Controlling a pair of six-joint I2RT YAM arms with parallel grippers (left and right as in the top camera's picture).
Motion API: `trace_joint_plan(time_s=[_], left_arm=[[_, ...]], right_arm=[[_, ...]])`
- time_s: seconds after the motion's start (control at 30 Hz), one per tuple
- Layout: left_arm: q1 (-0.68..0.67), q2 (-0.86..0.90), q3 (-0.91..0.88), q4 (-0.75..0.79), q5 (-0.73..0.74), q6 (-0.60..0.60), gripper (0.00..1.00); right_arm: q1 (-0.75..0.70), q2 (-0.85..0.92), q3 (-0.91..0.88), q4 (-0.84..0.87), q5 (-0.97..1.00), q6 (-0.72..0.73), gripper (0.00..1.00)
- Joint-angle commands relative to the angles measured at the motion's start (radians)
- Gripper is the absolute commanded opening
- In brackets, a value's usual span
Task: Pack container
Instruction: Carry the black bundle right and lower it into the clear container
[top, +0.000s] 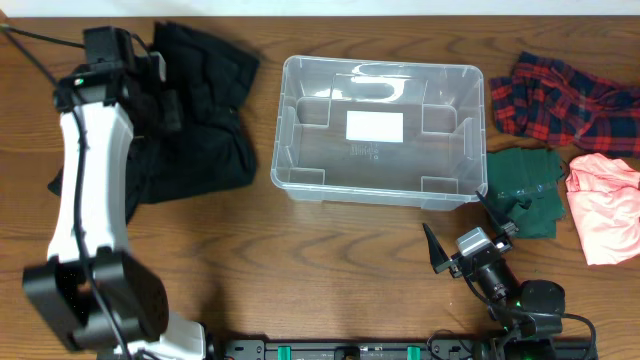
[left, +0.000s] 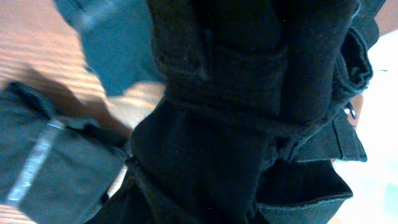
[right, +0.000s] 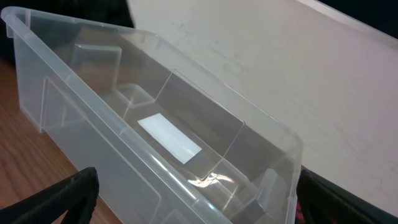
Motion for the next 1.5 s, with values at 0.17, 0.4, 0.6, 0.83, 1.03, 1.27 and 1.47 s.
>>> trace_joint_plan(time_s=[0.17,0.4,0.6,0.83,1.03,1.27,1.47], left_arm=[[0.003,-0.232,0.045,0.087,0.056,-0.234,0.06],[0.003,-0.317,0.045,0.156,0.325,-0.36,0.06],[-0.019,-0.304,0.044,0.177,0.517,-0.415,0.06],[-0.166,-0.298,0.044,0.22,0.518,-0.452,0.06],[-0.323,-0.261,0.044,0.243,0.44,-0.451,0.06],[-0.431,-0.163,0.044,0.239,0.425,-0.443,0.06],[-0.455,-0.09,0.044,0.239,0.425,-0.443,0.06]], right_arm=[[0.006,-0.005,-0.002,-0.002,-0.006,-0.01,0.99],[0.006,-0.005,-0.002,-0.002,-0.006,-0.01,0.99],[0.006,-0.005,-0.002,-0.002,-0.006,-0.01,0.99],[0.006,-0.005,-0.002,-0.002,-0.006,-0.01,0.99],[0.006,-0.005,-0.002,-0.002,-0.006,-0.01,0.99],[0.006,-0.005,-0.002,-0.002,-0.006,-0.01,0.99],[0.006,-0.005,-0.002,-0.002,-0.006,-0.01,0.99]])
